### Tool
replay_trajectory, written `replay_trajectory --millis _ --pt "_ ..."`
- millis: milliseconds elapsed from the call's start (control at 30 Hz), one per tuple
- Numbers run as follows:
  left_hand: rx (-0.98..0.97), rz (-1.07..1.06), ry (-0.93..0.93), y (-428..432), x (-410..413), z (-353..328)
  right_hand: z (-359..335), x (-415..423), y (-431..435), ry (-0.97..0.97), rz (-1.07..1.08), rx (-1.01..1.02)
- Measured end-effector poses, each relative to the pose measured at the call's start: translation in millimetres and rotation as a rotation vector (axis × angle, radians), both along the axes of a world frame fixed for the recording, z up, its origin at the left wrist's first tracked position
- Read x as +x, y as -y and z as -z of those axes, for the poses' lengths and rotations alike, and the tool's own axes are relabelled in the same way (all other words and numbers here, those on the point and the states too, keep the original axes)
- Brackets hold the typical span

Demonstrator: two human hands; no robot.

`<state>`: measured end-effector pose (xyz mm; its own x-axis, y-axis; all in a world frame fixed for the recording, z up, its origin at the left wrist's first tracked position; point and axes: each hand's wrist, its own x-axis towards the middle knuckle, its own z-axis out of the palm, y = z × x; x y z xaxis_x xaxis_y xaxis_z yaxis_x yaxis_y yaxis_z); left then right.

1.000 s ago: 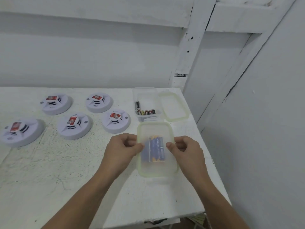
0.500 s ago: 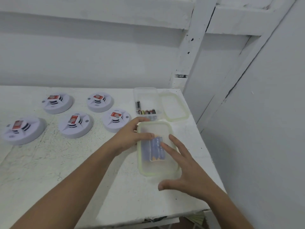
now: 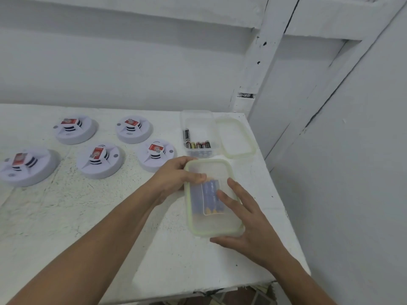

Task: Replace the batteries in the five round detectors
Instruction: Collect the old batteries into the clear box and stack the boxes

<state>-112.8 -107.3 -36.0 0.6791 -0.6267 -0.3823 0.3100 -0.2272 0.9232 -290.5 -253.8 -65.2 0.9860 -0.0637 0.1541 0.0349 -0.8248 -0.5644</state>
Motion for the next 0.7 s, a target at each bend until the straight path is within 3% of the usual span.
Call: replay_trajectory --millis 367,567,700 --pt "0.058 0.026 0.056 -1.3 -4.5 -6.4 -19.2 0.9 8.0 -0.129 0.006 0.228" --pt "0.442 0.025 0.687 4.5 -8.6 -20.5 -38.5 29.1 28.8 -0.020 0.116 0.519" --pt "0.483 0.260 0.922 27.8 -6.7 -42.0 -47.2 58.2 51.2 -0.215 0.173 0.841"
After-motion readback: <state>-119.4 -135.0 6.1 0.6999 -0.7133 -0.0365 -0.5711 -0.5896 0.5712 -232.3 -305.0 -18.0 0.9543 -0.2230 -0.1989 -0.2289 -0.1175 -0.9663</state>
